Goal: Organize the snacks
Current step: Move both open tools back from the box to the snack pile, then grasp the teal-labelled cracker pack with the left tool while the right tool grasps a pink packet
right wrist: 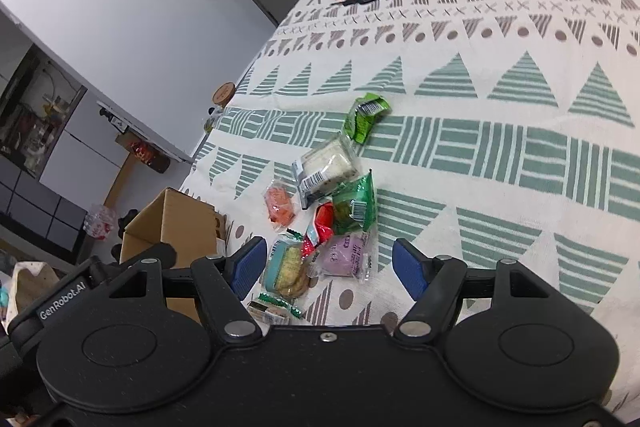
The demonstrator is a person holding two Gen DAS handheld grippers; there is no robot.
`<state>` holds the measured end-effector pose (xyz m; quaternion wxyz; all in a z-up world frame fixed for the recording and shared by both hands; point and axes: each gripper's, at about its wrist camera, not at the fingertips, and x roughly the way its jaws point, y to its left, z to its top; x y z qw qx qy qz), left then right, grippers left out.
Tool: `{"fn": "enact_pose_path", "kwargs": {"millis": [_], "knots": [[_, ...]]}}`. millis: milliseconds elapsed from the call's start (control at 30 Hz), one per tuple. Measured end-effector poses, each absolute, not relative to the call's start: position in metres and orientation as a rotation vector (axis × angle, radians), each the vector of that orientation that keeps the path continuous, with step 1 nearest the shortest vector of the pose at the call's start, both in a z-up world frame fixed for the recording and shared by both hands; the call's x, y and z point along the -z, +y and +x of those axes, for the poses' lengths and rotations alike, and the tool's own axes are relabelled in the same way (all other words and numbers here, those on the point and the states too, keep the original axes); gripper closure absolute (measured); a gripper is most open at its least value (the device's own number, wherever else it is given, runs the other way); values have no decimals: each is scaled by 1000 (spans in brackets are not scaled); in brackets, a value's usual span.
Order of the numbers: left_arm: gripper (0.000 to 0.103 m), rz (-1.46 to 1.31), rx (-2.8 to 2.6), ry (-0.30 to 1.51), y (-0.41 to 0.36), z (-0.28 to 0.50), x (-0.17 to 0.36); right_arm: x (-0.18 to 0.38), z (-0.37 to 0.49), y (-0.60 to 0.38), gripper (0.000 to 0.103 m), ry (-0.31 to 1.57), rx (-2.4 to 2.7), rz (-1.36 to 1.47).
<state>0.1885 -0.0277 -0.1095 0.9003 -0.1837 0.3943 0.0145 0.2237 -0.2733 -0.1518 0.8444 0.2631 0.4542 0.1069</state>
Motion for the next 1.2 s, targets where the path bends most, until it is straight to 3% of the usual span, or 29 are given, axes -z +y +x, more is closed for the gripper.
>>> {"fn": "enact_pose_path", "kwargs": {"millis": [1200], "knots": [[25, -205, -50, 996, -80, 246, 207, 228, 275, -280, 45, 1125, -224, 684]]}}
